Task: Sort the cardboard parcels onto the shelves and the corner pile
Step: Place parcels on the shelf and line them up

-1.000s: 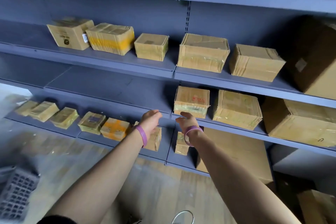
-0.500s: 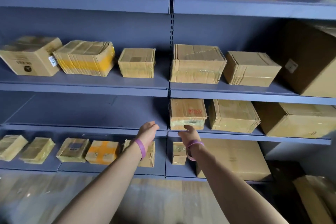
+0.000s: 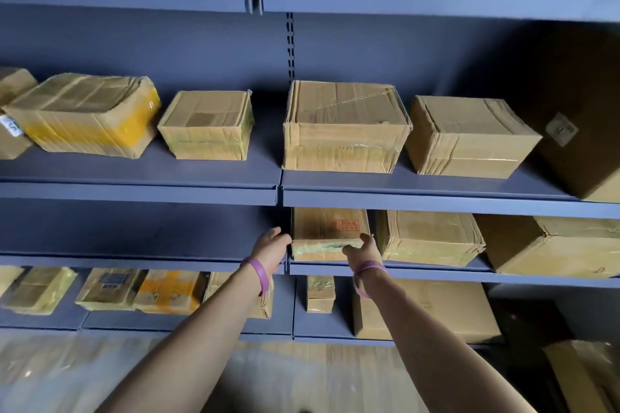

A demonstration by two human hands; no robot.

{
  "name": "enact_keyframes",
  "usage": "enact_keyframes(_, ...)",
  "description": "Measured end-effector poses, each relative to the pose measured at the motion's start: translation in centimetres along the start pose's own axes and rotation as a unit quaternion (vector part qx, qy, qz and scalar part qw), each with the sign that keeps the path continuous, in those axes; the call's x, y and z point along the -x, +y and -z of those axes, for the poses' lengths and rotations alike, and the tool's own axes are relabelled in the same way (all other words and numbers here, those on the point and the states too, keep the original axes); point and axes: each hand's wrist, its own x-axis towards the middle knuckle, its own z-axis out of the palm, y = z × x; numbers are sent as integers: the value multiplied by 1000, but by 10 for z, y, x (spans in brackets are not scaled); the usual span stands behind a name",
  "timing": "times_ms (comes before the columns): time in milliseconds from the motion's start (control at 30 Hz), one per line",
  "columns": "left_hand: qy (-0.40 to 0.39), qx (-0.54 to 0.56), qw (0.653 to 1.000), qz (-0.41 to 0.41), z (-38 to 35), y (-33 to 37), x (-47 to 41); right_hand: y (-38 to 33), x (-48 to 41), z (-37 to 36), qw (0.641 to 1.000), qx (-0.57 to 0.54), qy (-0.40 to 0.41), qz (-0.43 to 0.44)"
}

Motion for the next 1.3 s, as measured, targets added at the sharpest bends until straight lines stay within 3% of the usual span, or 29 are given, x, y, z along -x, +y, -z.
enact_keyframes(433,-14,-4,999,50,-29,-14,-55,17,-74,8,999,26,-10,-20)
enact_keyframes(867,-60,-35,997,26,-24,-11,-50,32,-82,1,1000,13,15,22)
enact_keyframes(1100,-26,-84,996,-7,4,-9,-28,15,-47,6,997,25,43,61)
enact_keyframes(1300,21,-60,997,-44,24,-10,-2,13,-19,4,998,18,37,55)
